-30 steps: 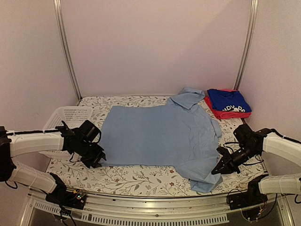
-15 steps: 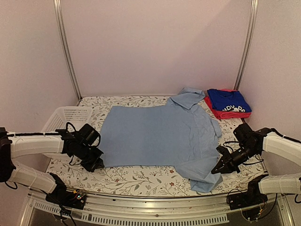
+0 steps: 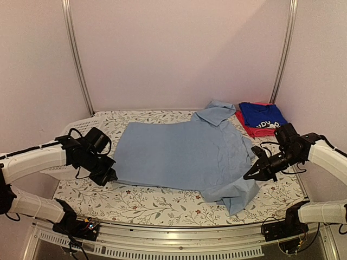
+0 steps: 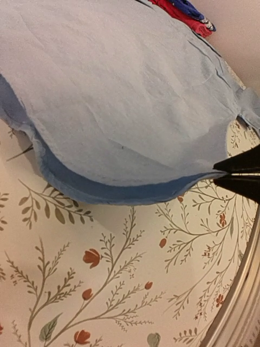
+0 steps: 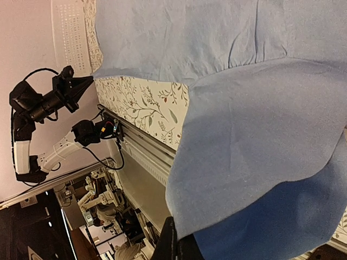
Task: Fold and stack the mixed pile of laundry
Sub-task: Pick up the flattened shirt from the center of the board, then fold the flattened shirt at the center of the board.
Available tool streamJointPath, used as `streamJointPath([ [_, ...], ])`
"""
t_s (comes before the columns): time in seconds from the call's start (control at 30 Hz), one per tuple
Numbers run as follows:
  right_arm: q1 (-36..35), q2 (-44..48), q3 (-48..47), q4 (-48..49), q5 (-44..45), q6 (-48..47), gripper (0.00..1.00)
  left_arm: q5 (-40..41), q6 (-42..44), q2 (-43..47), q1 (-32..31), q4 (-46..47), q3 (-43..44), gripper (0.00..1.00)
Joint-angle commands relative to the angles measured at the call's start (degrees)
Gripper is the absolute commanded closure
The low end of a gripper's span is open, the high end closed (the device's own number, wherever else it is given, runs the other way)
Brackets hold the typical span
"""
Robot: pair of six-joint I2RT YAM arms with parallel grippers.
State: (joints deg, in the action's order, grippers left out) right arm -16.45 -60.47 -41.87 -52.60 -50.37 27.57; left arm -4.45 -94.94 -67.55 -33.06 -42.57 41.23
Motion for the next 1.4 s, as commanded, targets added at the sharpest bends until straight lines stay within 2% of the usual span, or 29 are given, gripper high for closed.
streamJointPath([
  [0.0, 2.8, -2.3, -5.6, -0.1, 0.0, -2.1, 1.0, 3.4, 1.5, -1.7, 2.0, -3.4, 4.2, 1.0],
  [0.1, 3.2, -4.0, -9.0, 0.0, 0.8, -2.3, 1.0, 3.8, 2.7, -4.2, 2.0, -5.7, 7.3, 1.0],
  [0.17, 3.5, -4.8, -9.8, -0.1, 1.4, -2.4, 1.0, 2.5, 1.6, -5.5, 2.0, -5.7, 6.2, 1.0],
  [0.27, 3.8, -6.1, -10.2, -0.3, 1.6, -2.5, 1.0, -1.5, 0.1, -5.6, 1.8, 0.7, 1.5, 1.0],
  [0.3, 3.9, -6.2, -10.6, -0.1, 1.9, -2.5, 1.0, -0.7, 0.2, -5.8, 1.2, 1.8, 1.9, 1.0],
  [0.5, 4.8, -8.4, -14.8, 0.0, 2.1, -2.8, 1.0, 7.4, 2.5, -8.1, 0.7, -4.6, 12.6, 1.0],
  [0.67, 6.9, -11.9, -18.4, 0.9, 3.6, -2.8, 1.0, 7.1, 2.8, -9.6, 3.0, -6.0, 16.3, 1.0],
  [0.9, 9.1, -21.5, -25.5, 5.7, 4.4, -1.3, 1.0, 6.8, 4.9, -14.6, 5.9, -1.0, 18.0, 1.0],
  [1.37, 10.6, -44.7, -44.3, 7.2, 6.1, -5.7, 1.0, 7.4, 11.1, -27.2, 11.0, 4.8, 24.8, 1.0],
])
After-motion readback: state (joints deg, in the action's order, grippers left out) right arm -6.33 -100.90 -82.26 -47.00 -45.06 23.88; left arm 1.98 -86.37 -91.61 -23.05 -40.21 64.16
